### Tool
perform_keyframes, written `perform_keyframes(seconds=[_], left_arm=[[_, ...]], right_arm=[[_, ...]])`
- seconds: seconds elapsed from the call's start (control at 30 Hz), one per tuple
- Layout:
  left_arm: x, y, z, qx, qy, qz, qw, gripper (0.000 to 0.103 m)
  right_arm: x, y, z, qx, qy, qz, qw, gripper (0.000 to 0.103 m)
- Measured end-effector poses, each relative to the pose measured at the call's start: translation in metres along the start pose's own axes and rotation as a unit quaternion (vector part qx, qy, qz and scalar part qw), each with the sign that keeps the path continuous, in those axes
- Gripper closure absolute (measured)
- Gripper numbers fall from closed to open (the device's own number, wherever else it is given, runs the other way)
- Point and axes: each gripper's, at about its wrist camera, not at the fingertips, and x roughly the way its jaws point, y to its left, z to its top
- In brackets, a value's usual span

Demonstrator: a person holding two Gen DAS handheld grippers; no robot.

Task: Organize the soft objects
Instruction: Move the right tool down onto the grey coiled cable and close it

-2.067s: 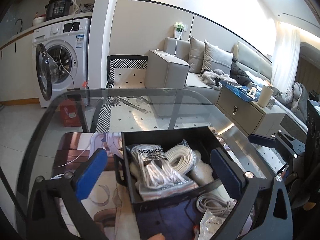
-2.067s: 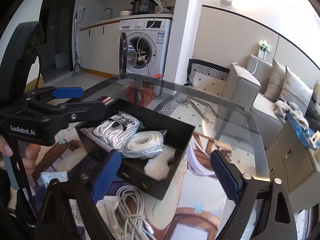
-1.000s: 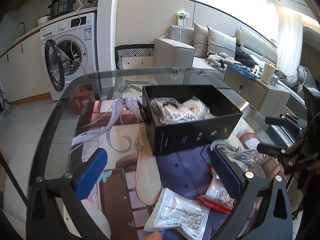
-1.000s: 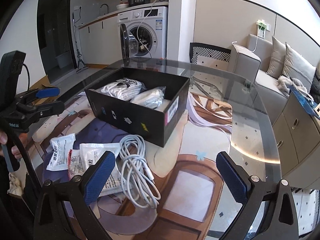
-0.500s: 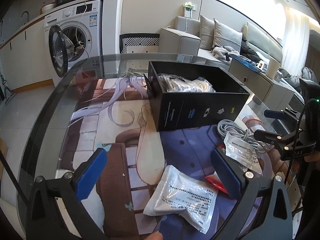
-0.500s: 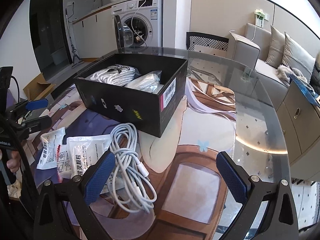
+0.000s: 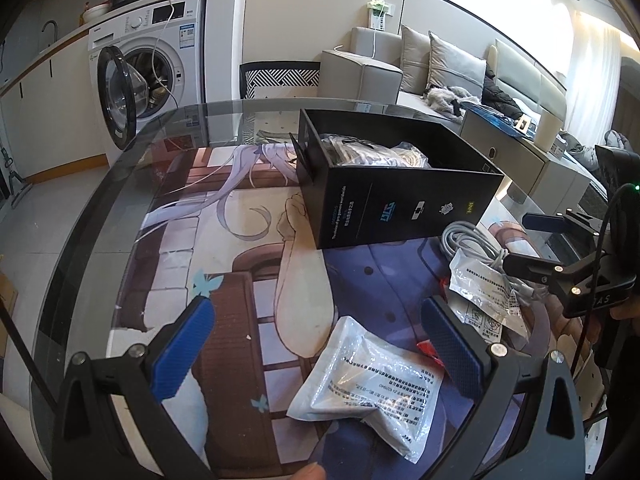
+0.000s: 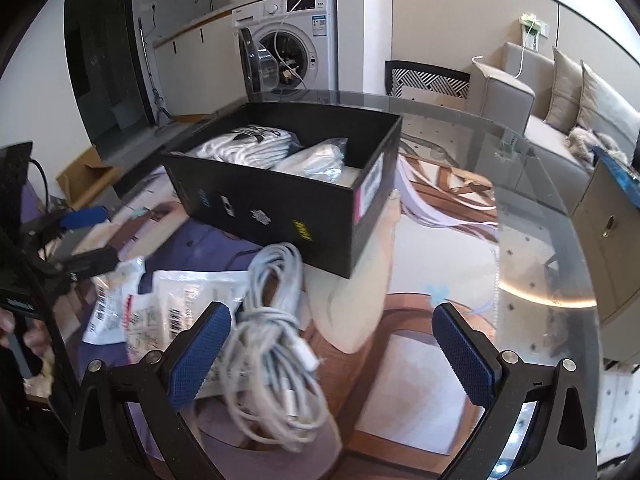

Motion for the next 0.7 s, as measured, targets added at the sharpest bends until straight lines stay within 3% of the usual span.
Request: perform_keyframes(seconds=[0.1, 0.37, 0.7], left_arm=[[0.0, 0.0, -0.001, 0.0, 0.002, 0.0, 1.0, 0.0], [0.001, 0.001, -0.002, 0.001, 0.005, 0.001, 1.0, 0.0], [0.002, -0.003, -0.003, 0.004, 0.009, -0.001, 1.0, 0.0]], right_arm=[[0.003, 0.001, 0.0, 0.003, 0.006, 0.008, 1.0, 0.001], [0.009, -0.012, -0.005, 0.011, 0.022, -0.032, 0.999, 0.001], [0.014, -0.006, -0.008, 0.006, 0.025, -0.012, 1.0, 0.001]])
